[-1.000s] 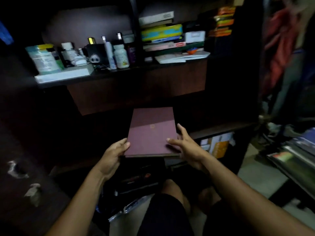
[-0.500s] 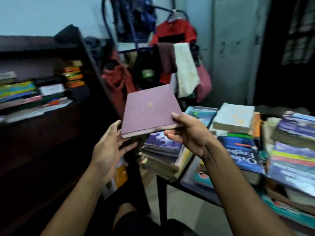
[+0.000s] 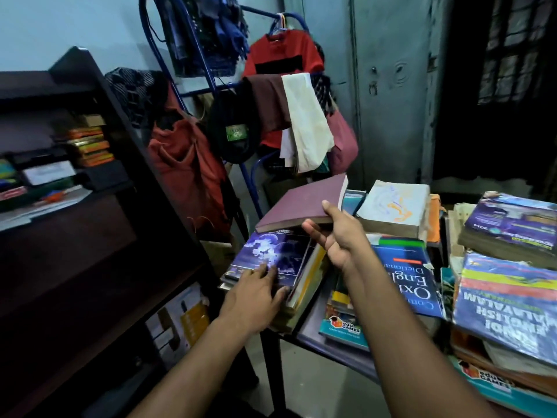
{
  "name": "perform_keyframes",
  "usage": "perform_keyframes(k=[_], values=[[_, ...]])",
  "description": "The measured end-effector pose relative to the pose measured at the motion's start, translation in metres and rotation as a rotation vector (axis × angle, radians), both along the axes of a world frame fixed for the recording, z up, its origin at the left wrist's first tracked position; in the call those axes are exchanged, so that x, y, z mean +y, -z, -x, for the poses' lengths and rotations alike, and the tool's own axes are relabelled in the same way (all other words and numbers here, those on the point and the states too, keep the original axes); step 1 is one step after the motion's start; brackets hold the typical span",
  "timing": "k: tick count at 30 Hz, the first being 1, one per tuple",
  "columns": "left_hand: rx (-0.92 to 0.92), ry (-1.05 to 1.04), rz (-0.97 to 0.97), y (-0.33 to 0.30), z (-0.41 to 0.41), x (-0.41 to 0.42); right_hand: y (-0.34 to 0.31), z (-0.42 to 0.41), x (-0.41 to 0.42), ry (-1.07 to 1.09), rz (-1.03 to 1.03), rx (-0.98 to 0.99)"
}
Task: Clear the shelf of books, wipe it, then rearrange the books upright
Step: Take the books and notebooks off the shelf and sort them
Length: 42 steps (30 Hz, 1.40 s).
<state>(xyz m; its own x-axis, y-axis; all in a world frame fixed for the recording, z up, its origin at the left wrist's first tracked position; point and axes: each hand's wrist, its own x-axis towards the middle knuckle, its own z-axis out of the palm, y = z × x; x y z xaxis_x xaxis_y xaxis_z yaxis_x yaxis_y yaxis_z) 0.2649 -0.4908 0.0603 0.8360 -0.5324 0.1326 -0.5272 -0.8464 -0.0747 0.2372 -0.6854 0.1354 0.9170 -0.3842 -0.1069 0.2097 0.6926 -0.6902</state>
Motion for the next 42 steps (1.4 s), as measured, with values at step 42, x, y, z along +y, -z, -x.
perform_keyframes(k=[42], values=[[-0.277,-0.654,0.559,-0.258,0.177,0.394,-0.150,0.034,0.402,-0.643,0.861,-0.718]])
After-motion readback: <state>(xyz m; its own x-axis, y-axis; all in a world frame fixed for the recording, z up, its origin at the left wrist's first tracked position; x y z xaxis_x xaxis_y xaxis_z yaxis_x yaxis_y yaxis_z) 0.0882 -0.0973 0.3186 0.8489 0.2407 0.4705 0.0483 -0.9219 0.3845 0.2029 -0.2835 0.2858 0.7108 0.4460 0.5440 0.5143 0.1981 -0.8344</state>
